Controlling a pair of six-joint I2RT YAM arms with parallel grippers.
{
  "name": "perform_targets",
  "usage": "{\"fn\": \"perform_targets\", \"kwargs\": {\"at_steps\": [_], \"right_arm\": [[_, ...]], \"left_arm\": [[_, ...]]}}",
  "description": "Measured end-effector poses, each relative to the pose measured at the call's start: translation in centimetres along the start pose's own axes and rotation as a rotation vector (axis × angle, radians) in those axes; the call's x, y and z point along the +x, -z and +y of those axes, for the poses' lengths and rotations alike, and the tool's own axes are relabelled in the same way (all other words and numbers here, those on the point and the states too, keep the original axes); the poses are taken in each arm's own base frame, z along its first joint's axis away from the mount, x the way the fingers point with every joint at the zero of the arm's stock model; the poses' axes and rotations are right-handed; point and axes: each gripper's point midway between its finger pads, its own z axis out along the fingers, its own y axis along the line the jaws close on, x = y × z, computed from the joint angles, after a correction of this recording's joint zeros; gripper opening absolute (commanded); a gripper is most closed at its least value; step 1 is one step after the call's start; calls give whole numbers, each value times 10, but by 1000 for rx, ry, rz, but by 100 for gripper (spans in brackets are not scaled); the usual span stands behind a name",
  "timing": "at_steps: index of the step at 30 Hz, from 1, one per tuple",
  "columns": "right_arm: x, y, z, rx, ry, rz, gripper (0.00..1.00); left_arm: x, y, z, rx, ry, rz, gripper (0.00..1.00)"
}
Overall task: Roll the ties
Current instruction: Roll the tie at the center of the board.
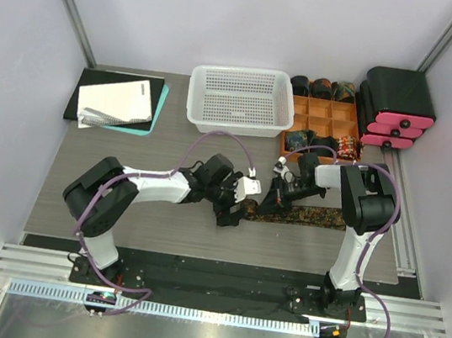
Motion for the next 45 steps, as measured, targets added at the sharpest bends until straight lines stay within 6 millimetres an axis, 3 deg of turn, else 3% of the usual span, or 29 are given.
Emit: {"fn": "perform_targets", "kwargs": {"at_steps": [5,9,15,19,21,22,25,29,34,38,45], "right_arm": [[0,0,0,-2,-1,1,1],[1,-2,1,-9,-10,1,1],[2,-12,7,-31,-15,2,1],[1,-17,12,-36,-11,2,1],[1,-18,12,-39,-10,-2,1],[1,-18,12,-40,-12,-4,1],[1,-18,12,-42,-13,-8,1],[0,-19,12,-45,-12,-11,1],[0,-19,13,-45,-13,-11,1],[0,-19,13,-45,-13,-11,1],[0,-19,13,-45,-13,-11,1]], "left_arm": [[-15,-18,7,10,-3,-58,67],[-22,-30,10,24,-11,-75,58],[-46,-33,-1,55,-80,-111,50],[-55,-37,-9,71,-113,-116,38],[-56,-38,-8,65,-119,-106,42],[-57,-39,-7,63,-119,-103,52],[-56,-38,-7,63,-124,-99,61],[-47,-30,-7,64,-123,-85,68],[-24,-9,-2,43,-111,-41,69],[-18,0,2,29,-106,-35,68],[-14,0,1,32,-110,-29,51]]}}
